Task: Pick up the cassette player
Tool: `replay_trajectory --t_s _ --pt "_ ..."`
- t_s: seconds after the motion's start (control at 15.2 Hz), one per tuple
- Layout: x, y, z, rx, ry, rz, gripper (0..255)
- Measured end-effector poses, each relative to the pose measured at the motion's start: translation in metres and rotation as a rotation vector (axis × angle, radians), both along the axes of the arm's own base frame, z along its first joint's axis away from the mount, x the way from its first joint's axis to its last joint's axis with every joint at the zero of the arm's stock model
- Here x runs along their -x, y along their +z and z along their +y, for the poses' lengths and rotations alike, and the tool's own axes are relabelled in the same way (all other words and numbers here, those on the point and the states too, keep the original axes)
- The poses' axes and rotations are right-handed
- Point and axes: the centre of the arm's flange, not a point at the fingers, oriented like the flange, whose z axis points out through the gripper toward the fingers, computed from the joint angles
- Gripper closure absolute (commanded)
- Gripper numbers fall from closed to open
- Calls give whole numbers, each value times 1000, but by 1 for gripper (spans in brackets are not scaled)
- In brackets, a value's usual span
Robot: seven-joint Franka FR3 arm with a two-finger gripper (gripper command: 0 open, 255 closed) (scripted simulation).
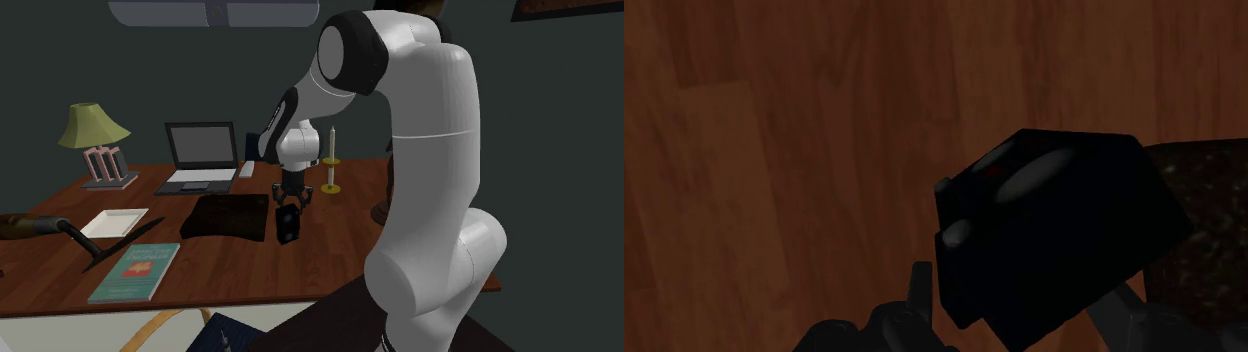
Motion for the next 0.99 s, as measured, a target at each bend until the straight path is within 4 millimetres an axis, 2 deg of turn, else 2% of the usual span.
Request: replay_trajectory --t_s 0.4,0.99 --pt "-1 5 0 0 0 2 255" --pt "0 52 1 0 0 2 255"
